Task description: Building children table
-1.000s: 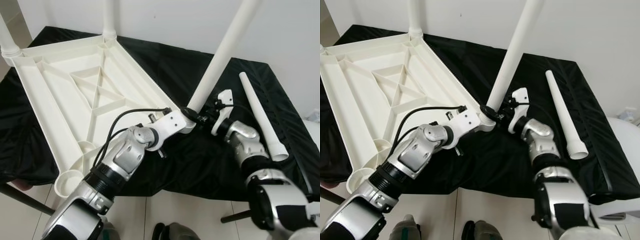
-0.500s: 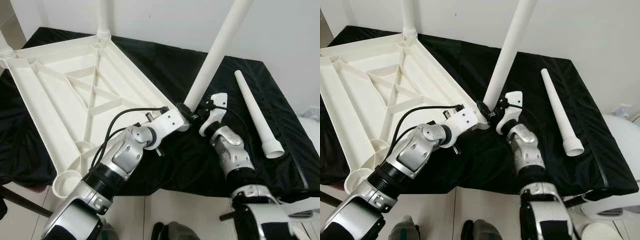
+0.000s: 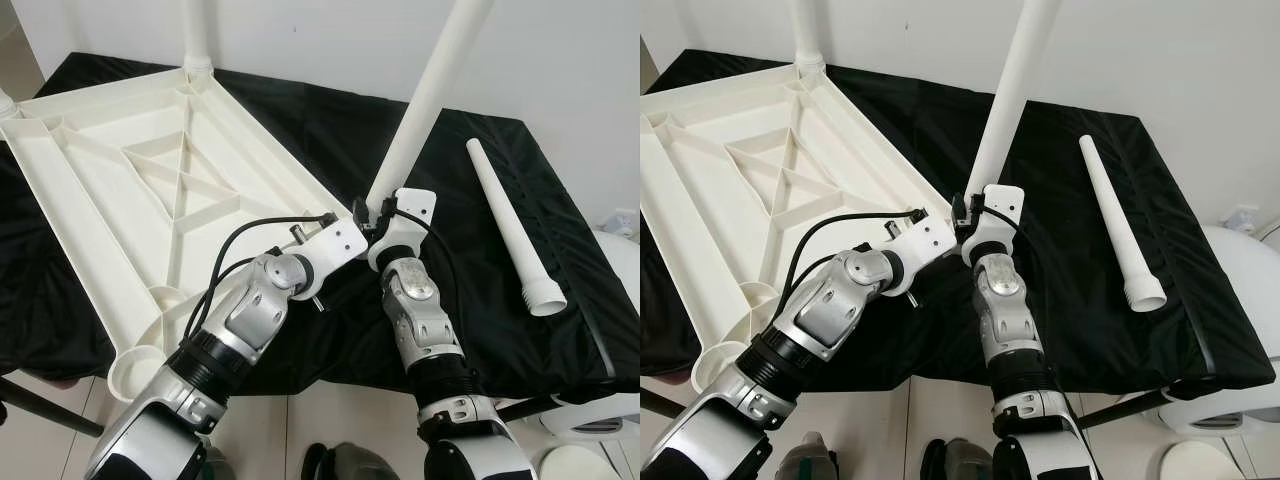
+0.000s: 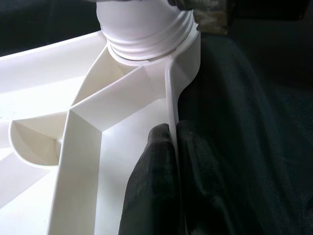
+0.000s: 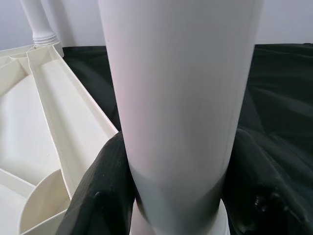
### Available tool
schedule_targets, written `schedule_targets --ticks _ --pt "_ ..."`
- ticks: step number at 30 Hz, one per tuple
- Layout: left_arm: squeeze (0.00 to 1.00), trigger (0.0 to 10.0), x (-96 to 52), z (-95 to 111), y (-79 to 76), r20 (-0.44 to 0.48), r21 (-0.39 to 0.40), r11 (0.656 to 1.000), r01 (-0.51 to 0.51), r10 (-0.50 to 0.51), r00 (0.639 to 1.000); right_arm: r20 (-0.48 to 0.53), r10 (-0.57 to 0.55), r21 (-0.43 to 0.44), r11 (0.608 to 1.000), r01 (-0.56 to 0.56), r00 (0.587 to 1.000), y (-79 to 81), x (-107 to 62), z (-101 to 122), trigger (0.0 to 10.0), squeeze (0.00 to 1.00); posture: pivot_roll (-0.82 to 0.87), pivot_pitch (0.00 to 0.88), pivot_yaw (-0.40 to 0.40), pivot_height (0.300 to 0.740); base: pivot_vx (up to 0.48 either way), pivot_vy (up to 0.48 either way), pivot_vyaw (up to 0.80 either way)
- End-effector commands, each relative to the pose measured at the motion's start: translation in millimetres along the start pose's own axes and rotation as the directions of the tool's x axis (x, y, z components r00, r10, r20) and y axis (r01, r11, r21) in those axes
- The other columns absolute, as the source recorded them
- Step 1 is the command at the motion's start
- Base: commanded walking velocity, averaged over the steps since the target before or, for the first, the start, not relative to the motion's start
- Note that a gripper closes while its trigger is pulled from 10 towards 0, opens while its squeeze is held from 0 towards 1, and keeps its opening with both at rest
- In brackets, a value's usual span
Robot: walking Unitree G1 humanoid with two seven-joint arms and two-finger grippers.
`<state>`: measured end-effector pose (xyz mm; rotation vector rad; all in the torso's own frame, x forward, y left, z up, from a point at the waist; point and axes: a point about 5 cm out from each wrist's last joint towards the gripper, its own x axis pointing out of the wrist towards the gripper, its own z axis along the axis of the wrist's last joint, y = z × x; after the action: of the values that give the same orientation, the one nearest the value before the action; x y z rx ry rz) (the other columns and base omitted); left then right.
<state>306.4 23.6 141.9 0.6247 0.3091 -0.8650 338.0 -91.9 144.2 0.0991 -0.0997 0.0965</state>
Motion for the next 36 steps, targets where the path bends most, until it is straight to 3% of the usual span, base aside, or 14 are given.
schedule_targets --ticks 1,7,8,9,10,19,22,23,28,36 --pt "0.00 10.0 3.9 7 -16.2 0.024 0.021 0.998 0.062 -0.063 0.998 0.019 -0.031 0.004 1.000 0.031 0.999 3.9 -0.1 8 10.0 0.00 0.11 0.020 -0.159 0.740 0.000 0.000 0.00" --pt "0.00 10.0 3.5 7 -15.3 0.023 0.020 0.998 0.060 -0.060 0.998 0.009 -0.080 -0.013 0.997 0.080 0.997 2.1 -3.9 10 10.0 0.00 0.10 0.021 -0.156 0.740 0.000 0.000 0.00" --pt "0.00 10.0 3.4 7 -15.2 0.023 0.020 0.998 0.059 -0.060 0.998 0.007 -0.087 -0.013 0.996 0.087 0.996 1.7 -5.0 10 10.0 0.60 0.10 0.021 -0.156 0.740 0.000 0.000 0.00" --pt "0.00 10.0 3.4 7 -15.2 0.023 0.020 0.998 0.059 -0.060 0.998 0.007 -0.087 -0.013 0.996 0.087 0.996 1.7 -5.0 10 10.0 0.60 0.10 0.021 -0.156 0.740 0.000 0.000 0.00" --pt "0.00 10.0 3.4 7 -15.2 0.023 0.020 0.998 0.059 -0.060 0.998 0.006 -0.070 -0.004 0.998 0.070 0.998 1.8 -6.1 10 10.0 1.00 0.10 0.022 -0.155 0.740 0.000 0.000 0.00" --pt "0.00 10.0 3.2 8 -13.3 0.024 0.019 0.998 0.053 -0.053 0.998 0.049 -0.033 -0.016 0.999 0.034 0.998 -13.3 -10.1 13 10.0 1.00 0.10 0.024 -0.157 0.740 0.000 0.000 0.00" --pt "0.00 10.0 3.4 8 -12.8 0.024 0.018 0.999 0.050 -0.051 0.998 0.040 0.037 -0.015 0.999 -0.037 0.998 -19.9 -10.7 11 10.0 1.00 0.10 0.027 -0.156 0.740 0.000 0.000 0.00" --pt "0.00 10.0 3.4 8 -12.5 0.025 0.017 0.999 0.050 -0.050 0.998 0.027 0.072 -0.009 0.997 -0.072 0.997 -23.1 -10.7 8 10.0 0.00 0.09 0.030 -0.154 0.740 0.000 0.000 0.00" --pt "0.00 10.0 3.1 8 -10.5 0.027 0.015 0.999 0.045 -0.045 0.999 -0.031 0.231 -0.049 0.971 -0.233 0.972 -43.4 -8.8 -2 10.0 0.00 0.09 0.035 -0.147 0.740 0.000 0.000 0.00" --pt "0.00 10.0 2.9 9 -8.6 0.028 0.017 0.999 0.044 -0.044 0.999 -0.068 0.361 -0.066 0.928 -0.366 0.930 -68.2 -2.9 -2 10.0 0.00 0.09 0.035 -0.137 0.740 0.000 0.000 0.00"
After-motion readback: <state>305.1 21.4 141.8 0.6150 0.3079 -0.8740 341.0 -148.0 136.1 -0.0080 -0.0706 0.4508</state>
